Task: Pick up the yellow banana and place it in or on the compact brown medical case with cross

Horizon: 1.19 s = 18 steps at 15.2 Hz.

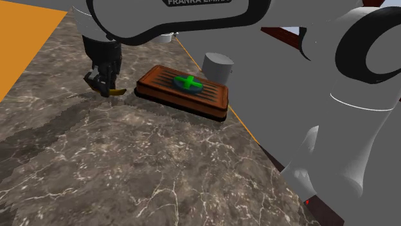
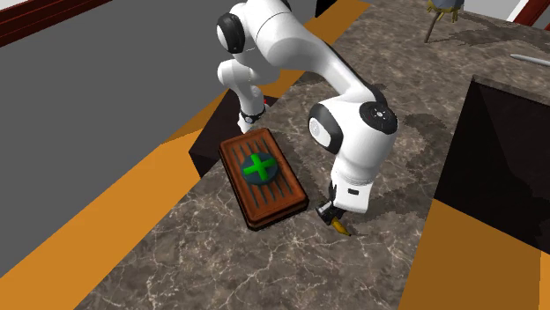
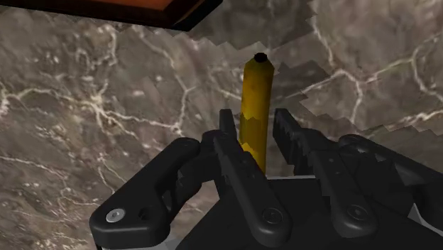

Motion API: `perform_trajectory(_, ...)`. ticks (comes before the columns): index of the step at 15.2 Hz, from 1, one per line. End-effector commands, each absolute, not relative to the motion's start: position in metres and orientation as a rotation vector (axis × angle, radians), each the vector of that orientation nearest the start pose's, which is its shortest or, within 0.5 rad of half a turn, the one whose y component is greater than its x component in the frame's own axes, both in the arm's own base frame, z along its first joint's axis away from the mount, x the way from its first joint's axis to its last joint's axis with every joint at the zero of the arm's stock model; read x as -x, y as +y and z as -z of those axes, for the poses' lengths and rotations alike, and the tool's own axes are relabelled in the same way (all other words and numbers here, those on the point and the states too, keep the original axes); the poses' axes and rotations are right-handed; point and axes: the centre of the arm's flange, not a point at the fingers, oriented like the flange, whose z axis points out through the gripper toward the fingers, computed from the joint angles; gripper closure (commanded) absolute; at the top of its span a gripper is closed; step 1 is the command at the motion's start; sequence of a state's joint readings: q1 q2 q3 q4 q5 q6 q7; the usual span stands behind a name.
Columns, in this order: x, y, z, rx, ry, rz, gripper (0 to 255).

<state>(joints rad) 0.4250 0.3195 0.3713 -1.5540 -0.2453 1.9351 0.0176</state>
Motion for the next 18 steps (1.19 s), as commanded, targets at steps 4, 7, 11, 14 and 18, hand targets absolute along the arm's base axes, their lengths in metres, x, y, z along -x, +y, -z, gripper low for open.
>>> perform_trajectory(4, -0.494, 0.440, -0.483, 2.936, -1.302, 0.201, 255)
perform_trajectory(7, -0.494, 0.440, -0.483, 2.936, -1.302, 0.201, 255)
perform_trajectory(11, -0.494, 0.440, -0.498, 2.936, -1.302, 0.201, 255)
perform_trajectory(14, -0.494, 0.440, -0.514, 2.936, -1.302, 0.201, 255)
perform_trajectory(18, -0.494, 0.440, -0.535, 2.936, -1.302, 0.201, 255)
